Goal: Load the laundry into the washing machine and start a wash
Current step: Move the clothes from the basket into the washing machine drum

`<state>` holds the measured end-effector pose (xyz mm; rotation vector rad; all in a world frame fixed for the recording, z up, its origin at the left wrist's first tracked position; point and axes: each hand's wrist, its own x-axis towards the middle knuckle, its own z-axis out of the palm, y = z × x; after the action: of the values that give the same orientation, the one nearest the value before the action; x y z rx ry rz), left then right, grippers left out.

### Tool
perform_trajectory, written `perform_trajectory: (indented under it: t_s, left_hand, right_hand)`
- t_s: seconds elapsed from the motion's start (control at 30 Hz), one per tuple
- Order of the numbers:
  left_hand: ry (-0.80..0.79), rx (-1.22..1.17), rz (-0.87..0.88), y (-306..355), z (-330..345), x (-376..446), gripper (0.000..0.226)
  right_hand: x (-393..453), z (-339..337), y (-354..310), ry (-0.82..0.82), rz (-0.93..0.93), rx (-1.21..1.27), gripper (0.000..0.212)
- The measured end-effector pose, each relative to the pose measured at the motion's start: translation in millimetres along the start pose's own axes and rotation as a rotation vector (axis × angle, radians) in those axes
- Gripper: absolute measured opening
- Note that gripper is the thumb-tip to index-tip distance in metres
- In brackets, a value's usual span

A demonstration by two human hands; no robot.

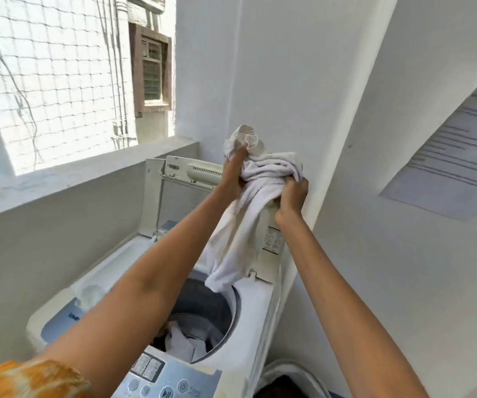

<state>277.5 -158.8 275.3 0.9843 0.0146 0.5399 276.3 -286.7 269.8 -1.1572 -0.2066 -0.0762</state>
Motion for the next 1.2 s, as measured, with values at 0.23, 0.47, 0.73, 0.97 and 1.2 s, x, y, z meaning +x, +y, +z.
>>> perform_trajectory:
  t_s: [0.23, 0.47, 0.73, 0.97, 1.2]
  left_hand:
    - [0.093, 0.475, -0.080, 23, -116, -30, 0.032]
    - [-0.096, 0.792, -0.398, -19, -199, -74, 0.041]
    - [0.058, 1.221, -0.443, -69, -288, -69, 0.030]
    - [0.174, 1.896, -0.515, -119, -370, -84, 0.030]
    - [-0.248, 1.535, -1.116, -192, -393, -108, 0.063]
  right_hand:
    - [-37, 15, 109, -0.422, 0.230, -0.532, 0.045]
    - [-61, 10, 184, -1.033, 0.145, -0.681, 0.076]
    - [-47, 6, 268, -0.146, 0.216, -0.738, 0.028]
    - [-72, -21, 344, -0.256, 0.316, -1.028, 0.030]
    - [-133, -33, 413, -1.388, 0.681, -1.511, 0.049]
